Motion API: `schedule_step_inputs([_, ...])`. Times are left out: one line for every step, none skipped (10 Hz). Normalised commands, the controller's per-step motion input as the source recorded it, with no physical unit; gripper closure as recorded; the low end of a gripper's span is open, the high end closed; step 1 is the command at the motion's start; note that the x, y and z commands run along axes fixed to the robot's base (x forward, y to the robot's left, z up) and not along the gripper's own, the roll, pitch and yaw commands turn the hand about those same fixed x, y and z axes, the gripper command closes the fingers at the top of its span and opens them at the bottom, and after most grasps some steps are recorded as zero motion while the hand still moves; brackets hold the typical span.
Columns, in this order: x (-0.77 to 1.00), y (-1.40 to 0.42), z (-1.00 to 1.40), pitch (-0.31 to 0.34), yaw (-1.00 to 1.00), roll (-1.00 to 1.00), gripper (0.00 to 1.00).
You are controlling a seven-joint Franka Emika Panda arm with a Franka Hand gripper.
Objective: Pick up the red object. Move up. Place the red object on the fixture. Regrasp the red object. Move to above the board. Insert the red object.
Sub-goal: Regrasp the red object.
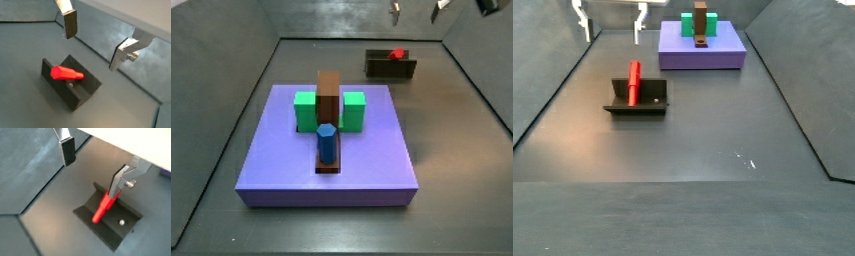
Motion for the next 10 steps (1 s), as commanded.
schedule_step_inputs([-0.08,-0.03,-0.17,-0.083,0.28,1.0,0.0])
schedule_step_inputs([-0.1,-0.01,-0.13,-0.029,0.26,1.0,0.0])
schedule_step_inputs([-0.13,-0.08,-0.21,-0.014,0.25,1.0,0.0])
schedule_step_inputs([-0.1,-0.17,-0.31,-0.054,0.24,1.0,0.0])
schedule_step_inputs([-0.08,-0.18,-0.32,-0.071,0.23,1.0,0.0])
schedule_step_inputs([-0.06,-0.26,-0.43,-0.069,0.21,0.92,0.0])
schedule_step_inputs([0.0,-0.38,-0.47,0.0,0.11,0.84,0.0])
schedule_step_inputs([0.11,-0.38,-0.35,0.0,0.0,0.64,0.0])
schedule_step_inputs([0.28,-0.17,-0.1,0.0,-0.07,0.47,0.0])
schedule_step_inputs([0.19,0.0,0.0,0.014,-0.13,0.41,0.0])
